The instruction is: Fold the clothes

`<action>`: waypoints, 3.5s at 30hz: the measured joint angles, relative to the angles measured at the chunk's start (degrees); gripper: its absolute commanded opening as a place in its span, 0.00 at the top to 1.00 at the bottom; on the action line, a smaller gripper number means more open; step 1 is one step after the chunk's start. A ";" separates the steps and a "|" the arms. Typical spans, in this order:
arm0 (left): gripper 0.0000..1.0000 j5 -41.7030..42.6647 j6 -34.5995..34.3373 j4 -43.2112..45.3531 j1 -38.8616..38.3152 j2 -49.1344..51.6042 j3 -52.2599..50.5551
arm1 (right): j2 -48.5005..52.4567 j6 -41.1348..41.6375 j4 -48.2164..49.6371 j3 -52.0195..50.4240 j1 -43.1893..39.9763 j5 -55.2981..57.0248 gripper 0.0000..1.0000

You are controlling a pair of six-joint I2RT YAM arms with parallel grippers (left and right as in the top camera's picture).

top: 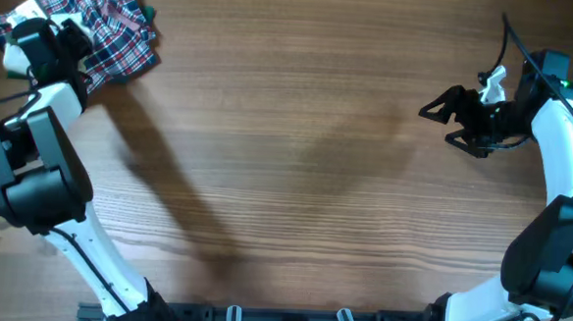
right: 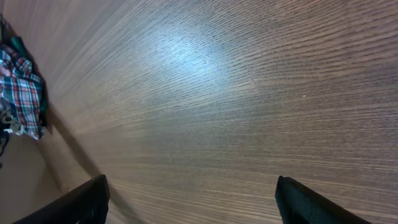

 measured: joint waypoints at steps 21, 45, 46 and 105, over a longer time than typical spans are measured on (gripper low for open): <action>0.38 -3.45 0.15 -11.87 0.63 -13.62 -0.72 | 0.00 -2.73 0.85 0.00 -0.02 0.00 0.13; 0.96 -4.90 7.67 2.29 3.89 0.85 -0.87 | 0.00 -2.71 0.57 0.00 0.00 0.00 0.13; 0.96 -4.92 7.85 2.73 3.98 1.70 -0.85 | 0.00 -2.71 0.55 0.00 0.00 0.00 0.13; 0.00 -5.38 7.61 -2.86 -10.78 -27.32 -1.07 | -0.24 -2.51 1.51 0.00 0.00 0.37 0.22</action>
